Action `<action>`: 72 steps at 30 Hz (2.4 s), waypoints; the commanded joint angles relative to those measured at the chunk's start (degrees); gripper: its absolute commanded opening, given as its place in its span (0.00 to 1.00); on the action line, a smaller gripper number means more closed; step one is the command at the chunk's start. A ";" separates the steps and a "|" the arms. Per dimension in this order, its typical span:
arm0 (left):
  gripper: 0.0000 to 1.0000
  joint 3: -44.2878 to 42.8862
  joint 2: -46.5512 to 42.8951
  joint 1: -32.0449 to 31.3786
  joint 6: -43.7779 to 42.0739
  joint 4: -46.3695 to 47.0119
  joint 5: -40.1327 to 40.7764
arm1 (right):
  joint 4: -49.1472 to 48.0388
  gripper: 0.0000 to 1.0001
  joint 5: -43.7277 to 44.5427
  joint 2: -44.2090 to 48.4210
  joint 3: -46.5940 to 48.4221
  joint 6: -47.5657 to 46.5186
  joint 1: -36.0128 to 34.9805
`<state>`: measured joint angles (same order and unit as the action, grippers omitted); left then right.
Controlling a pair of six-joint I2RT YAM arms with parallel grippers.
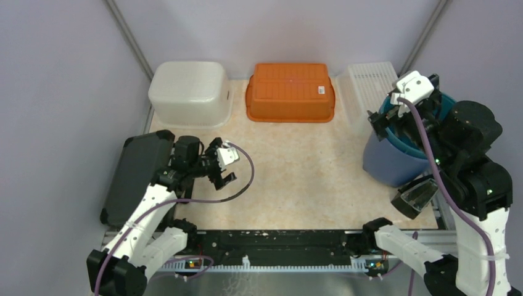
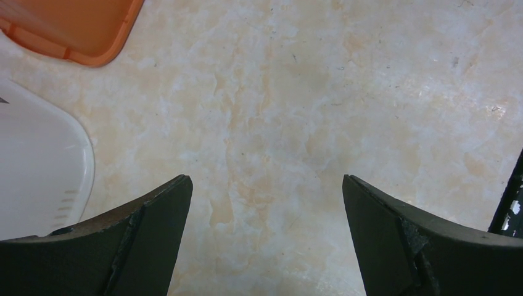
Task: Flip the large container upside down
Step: Move the container to the center of the board.
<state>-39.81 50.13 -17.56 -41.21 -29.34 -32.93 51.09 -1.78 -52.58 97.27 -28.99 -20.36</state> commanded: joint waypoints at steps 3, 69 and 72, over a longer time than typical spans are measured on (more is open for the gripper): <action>0.99 0.40 -2.10 0.08 1.04 2.88 0.39 | 5.84 0.99 9.69 3.38 -3.09 -1.24 1.96; 0.99 1.27 -2.83 0.07 1.22 5.26 1.56 | 21.79 0.12 -26.08 -13.98 -8.10 -0.91 7.86; 0.99 0.22 -2.00 0.07 1.30 4.72 1.70 | 19.61 0.12 -25.96 -14.45 -7.81 1.18 0.04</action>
<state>-38.76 48.14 -17.56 -40.42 -26.61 -31.16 72.66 -22.17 -66.94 86.72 -31.03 -11.92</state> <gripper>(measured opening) 0.989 0.142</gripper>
